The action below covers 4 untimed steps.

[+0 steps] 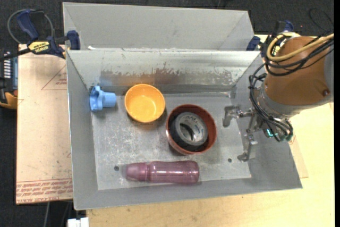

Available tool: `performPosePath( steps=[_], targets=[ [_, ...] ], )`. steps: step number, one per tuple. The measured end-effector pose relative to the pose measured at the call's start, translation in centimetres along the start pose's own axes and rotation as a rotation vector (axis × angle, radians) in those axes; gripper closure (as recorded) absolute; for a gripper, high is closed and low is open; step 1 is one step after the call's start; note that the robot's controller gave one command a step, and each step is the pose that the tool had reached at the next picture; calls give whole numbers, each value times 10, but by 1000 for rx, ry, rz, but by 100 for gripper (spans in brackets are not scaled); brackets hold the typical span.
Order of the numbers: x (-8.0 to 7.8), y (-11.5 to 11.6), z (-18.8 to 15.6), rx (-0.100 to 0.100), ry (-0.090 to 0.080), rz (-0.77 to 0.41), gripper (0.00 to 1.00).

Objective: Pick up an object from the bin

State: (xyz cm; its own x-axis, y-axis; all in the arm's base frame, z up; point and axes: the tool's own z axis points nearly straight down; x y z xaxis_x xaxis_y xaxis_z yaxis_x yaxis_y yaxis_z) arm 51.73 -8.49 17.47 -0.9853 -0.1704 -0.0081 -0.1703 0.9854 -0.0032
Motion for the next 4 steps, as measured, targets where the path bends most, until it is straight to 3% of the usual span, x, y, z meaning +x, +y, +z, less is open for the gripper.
performPosePath(
  steps=[2, 3, 4],
  targets=[
    [0, 0, 0, 0, 0, 0, 0],
    [-18, 32, 71, -4, -3, -15, 0],
    [-18, 32, 70, -3, -3, -16, 0]
  ],
)
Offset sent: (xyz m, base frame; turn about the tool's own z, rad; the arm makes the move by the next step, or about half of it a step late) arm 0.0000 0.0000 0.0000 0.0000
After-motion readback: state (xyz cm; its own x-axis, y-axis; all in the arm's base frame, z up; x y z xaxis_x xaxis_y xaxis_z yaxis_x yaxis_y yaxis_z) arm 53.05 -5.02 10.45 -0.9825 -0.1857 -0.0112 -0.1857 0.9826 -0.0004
